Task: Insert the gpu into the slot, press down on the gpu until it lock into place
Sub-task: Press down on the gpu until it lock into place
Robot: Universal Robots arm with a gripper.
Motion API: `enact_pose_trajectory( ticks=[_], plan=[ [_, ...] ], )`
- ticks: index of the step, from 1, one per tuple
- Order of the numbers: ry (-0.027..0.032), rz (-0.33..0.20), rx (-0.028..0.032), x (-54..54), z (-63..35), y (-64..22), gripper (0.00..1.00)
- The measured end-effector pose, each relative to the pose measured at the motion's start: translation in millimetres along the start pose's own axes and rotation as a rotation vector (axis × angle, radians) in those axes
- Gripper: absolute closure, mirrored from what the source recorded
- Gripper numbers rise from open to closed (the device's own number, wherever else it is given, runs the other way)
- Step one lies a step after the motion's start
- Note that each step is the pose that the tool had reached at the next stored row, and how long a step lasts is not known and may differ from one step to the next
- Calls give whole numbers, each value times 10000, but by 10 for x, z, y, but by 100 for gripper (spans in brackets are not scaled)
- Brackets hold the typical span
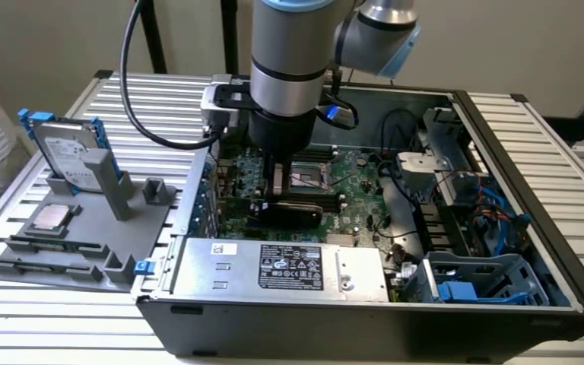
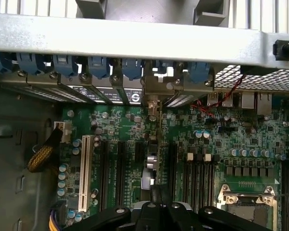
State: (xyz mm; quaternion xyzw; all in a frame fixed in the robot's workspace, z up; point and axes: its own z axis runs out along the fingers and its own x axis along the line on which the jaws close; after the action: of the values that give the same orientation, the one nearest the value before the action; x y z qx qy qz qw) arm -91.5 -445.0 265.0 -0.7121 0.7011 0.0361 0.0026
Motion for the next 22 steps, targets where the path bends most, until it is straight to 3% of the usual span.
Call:
enact_pose_trajectory(
  ticks=[2,5,8,11,13,16,22],
  plan=[
    [-26,1,3,-4,-56,3,89],
    [-9,0,-16,-8,-178,9,89],
    [1,-3,-25,-10,-214,29,89],
    [58,-26,-63,-11,-213,81,89],
    [120,-59,-119,-12,-213,104,89],
    [163,-112,-323,-12,-211,124,89],
    [163,-196,-908,-14,-209,155,89]
  ],
)
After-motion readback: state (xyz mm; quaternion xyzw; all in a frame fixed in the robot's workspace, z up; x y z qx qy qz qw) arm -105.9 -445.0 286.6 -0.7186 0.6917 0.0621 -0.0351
